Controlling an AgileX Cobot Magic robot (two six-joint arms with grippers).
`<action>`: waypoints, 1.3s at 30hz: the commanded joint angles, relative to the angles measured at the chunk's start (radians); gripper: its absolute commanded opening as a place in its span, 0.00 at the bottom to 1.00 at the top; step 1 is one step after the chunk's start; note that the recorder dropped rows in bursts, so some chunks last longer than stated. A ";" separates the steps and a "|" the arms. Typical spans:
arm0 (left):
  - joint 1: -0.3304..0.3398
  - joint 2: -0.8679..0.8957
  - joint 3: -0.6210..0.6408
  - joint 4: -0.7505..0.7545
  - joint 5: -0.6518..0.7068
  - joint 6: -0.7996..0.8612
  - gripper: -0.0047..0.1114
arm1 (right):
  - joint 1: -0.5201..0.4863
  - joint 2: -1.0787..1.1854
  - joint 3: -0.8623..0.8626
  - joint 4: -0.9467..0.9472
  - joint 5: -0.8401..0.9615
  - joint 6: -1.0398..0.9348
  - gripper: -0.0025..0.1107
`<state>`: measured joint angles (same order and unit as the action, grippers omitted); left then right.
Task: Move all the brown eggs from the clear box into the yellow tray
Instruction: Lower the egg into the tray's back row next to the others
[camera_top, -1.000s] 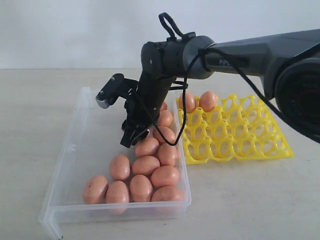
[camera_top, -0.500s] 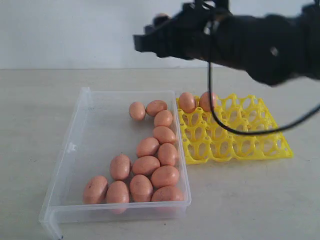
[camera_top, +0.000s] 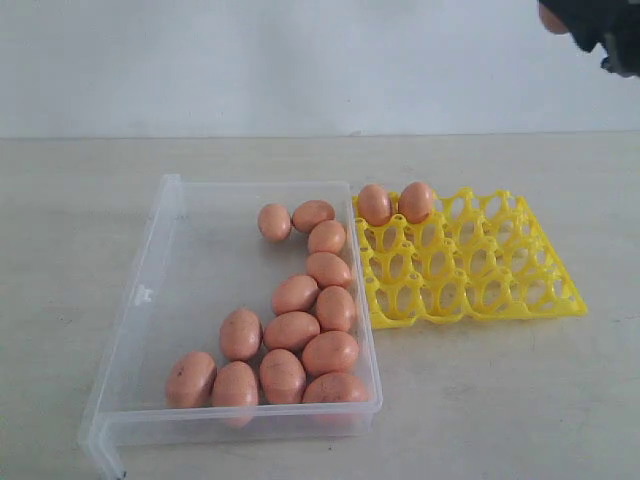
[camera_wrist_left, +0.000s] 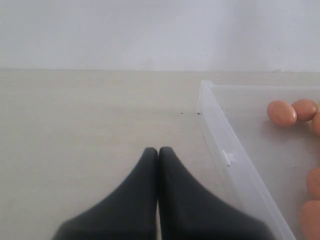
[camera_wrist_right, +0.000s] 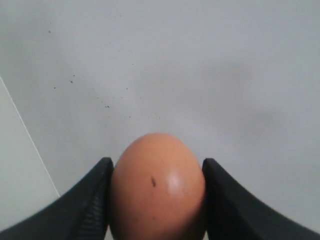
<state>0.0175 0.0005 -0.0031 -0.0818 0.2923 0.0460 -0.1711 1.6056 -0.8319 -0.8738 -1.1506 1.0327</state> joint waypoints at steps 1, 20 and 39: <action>-0.006 -0.001 0.003 -0.003 -0.007 -0.001 0.00 | -0.130 0.218 -0.222 -0.302 -0.070 0.261 0.02; -0.006 -0.001 0.003 -0.003 -0.007 -0.001 0.00 | 0.055 0.546 -0.389 -0.641 0.096 0.121 0.02; -0.006 -0.001 0.003 -0.003 -0.007 -0.001 0.00 | 0.113 0.557 -0.389 -0.456 0.308 -0.121 0.02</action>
<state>0.0175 0.0005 -0.0031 -0.0818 0.2923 0.0460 -0.0588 2.1561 -1.2146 -1.3811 -0.8448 0.9520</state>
